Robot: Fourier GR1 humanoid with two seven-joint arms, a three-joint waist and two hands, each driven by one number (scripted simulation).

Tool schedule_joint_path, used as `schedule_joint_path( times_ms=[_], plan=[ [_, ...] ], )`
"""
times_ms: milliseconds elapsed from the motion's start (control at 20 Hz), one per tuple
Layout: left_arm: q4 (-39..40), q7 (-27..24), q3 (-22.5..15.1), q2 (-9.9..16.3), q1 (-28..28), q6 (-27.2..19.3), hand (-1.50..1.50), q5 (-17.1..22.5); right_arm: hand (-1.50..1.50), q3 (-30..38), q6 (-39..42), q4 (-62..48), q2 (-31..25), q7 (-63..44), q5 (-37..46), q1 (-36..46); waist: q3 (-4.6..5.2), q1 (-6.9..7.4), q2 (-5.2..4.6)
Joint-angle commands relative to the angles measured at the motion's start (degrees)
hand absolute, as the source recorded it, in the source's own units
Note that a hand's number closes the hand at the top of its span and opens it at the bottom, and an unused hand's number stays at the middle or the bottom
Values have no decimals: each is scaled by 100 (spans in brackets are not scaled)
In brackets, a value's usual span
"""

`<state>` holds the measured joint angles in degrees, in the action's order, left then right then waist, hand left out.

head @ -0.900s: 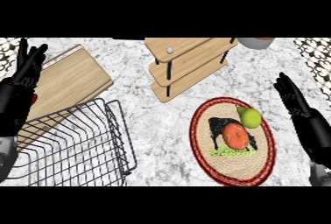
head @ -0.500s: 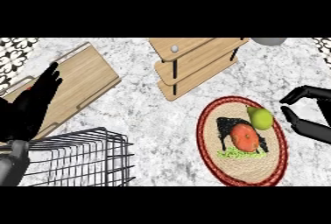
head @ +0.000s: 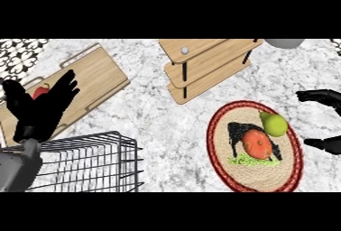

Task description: Pick the squash from the placemat and place it in the tiered shelf

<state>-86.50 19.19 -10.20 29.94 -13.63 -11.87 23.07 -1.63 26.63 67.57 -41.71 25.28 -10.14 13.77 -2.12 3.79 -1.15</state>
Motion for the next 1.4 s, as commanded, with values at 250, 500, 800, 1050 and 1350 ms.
schedule_joint_path(
  times_ms=[250,500,800,1050,1350],
  plan=[
    [510,-15,-327,-525,709,-9,0,168,-150,-388,1951,-574,-1052,777,242,605,210,-46,15],
    [593,-156,-305,-522,848,-54,0,133,-150,-925,1658,-2,-1131,253,741,952,230,-122,70],
    [549,-345,-248,-634,1093,-183,0,-11,-150,-1131,1041,353,-688,-905,859,1132,231,-295,112],
    [466,-161,-137,-622,945,-154,0,24,-150,-1391,461,808,-255,-1851,1239,1283,232,-381,128],
    [605,-330,-51,-682,1090,-128,0,-98,-150,-1895,431,1075,16,-2398,1727,1202,229,-392,109]
  ],
)
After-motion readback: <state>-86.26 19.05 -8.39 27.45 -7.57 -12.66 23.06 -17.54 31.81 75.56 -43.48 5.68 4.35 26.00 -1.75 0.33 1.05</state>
